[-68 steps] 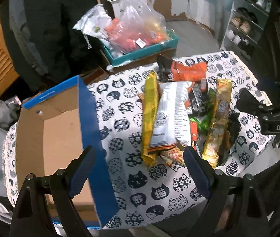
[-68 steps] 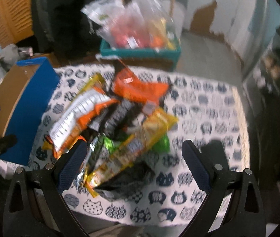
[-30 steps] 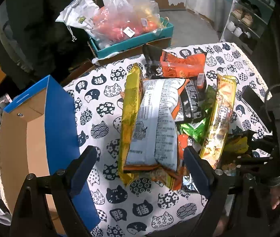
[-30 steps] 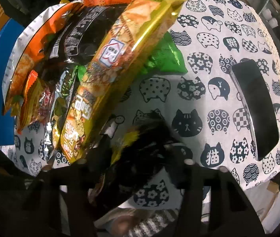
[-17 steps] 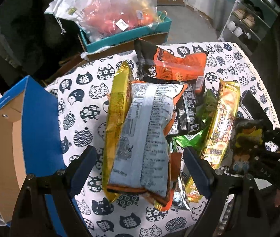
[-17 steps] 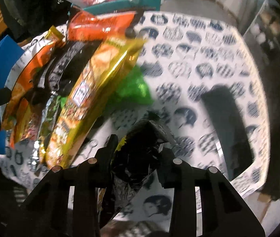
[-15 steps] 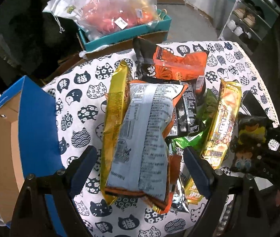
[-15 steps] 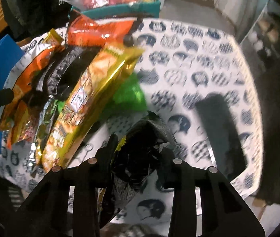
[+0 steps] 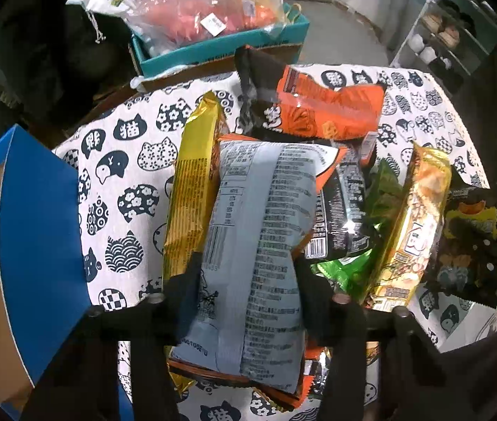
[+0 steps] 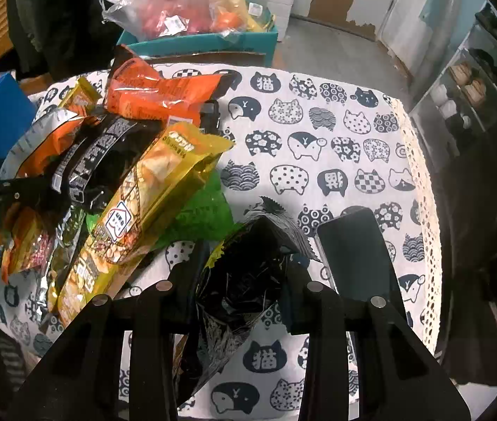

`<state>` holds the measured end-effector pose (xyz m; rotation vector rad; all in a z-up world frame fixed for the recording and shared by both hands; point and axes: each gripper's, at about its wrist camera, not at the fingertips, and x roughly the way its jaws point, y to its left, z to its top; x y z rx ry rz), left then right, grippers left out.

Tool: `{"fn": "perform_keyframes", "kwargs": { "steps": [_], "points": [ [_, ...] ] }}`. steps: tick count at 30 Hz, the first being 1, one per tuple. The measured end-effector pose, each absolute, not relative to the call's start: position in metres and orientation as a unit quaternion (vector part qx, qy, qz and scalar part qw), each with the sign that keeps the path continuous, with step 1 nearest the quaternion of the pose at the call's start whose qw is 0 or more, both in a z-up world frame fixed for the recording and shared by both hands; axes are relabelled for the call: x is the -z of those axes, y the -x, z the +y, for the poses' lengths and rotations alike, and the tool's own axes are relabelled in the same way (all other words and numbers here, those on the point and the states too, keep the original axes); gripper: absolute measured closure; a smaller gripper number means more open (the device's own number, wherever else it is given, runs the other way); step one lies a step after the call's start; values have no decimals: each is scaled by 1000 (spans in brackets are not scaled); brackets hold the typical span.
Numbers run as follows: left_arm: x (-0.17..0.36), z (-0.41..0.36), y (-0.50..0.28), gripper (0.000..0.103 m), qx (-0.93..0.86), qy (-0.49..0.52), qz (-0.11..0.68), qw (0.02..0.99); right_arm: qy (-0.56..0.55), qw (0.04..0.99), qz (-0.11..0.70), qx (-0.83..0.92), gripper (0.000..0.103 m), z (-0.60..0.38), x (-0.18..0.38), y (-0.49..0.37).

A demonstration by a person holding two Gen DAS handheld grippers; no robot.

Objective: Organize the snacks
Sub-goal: 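Grasp the white chip bag with the left tool, then drop the white chip bag into the box with the left tool while the right holds the black bag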

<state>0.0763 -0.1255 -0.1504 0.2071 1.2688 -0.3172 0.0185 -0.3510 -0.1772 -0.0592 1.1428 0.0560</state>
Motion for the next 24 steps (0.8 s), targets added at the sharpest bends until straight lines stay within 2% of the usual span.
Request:
{"fn": "perform_keyframes", "kwargs": {
  "steps": [3, 8, 24],
  "points": [
    [146, -128, -72, 67, 149, -105, 579, 795, 27, 843, 537, -27, 69, -352, 173, -20],
    [139, -127, -67, 71, 153, -105, 568, 802, 38, 851, 523, -25, 69, -348, 160, -19],
    [83, -97, -42, 71, 159, -73, 519, 837, 69, 873, 482, -39, 69, -333, 121, -13]
  ]
}}
